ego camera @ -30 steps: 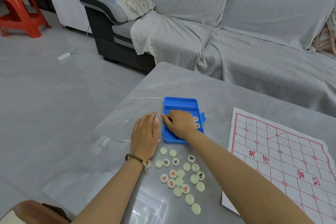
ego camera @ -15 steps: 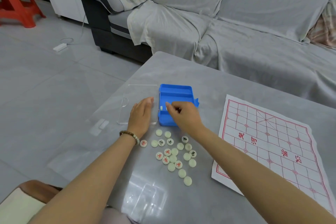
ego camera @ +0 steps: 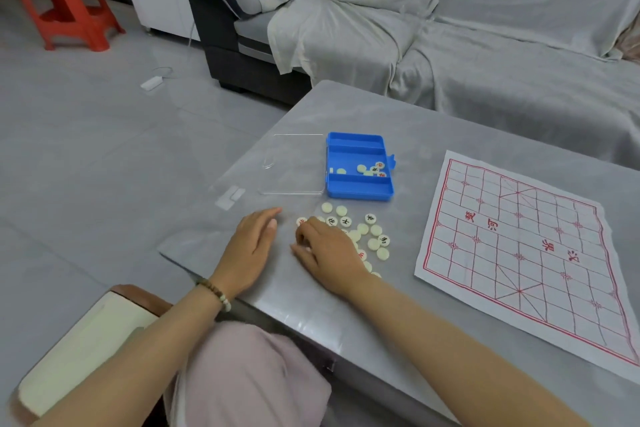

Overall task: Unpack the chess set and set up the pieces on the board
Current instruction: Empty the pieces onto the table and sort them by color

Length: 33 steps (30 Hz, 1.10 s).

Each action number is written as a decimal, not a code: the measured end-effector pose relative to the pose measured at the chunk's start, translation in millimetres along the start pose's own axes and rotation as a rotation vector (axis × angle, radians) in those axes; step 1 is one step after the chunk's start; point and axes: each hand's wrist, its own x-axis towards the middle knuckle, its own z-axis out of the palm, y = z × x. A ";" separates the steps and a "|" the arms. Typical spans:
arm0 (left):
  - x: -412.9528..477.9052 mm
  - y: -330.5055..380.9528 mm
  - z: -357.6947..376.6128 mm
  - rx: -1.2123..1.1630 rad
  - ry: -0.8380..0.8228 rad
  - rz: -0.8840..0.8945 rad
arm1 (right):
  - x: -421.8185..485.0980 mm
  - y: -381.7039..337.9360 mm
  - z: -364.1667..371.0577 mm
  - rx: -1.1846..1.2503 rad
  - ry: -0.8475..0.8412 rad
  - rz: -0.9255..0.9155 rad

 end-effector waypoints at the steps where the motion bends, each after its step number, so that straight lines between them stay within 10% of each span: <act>1: -5.1 0.3 -1.4 0.050 -0.049 0.034 | -4.3 1.6 -4.8 0.041 -0.003 0.004; 10: -38.8 10.8 4.9 0.537 -0.508 0.422 | -60.9 27.4 -36.4 0.007 -0.092 -0.018; 33: -37.8 19.8 12.7 0.665 -0.461 0.462 | -84.3 32.3 -57.0 -0.204 -0.345 -0.029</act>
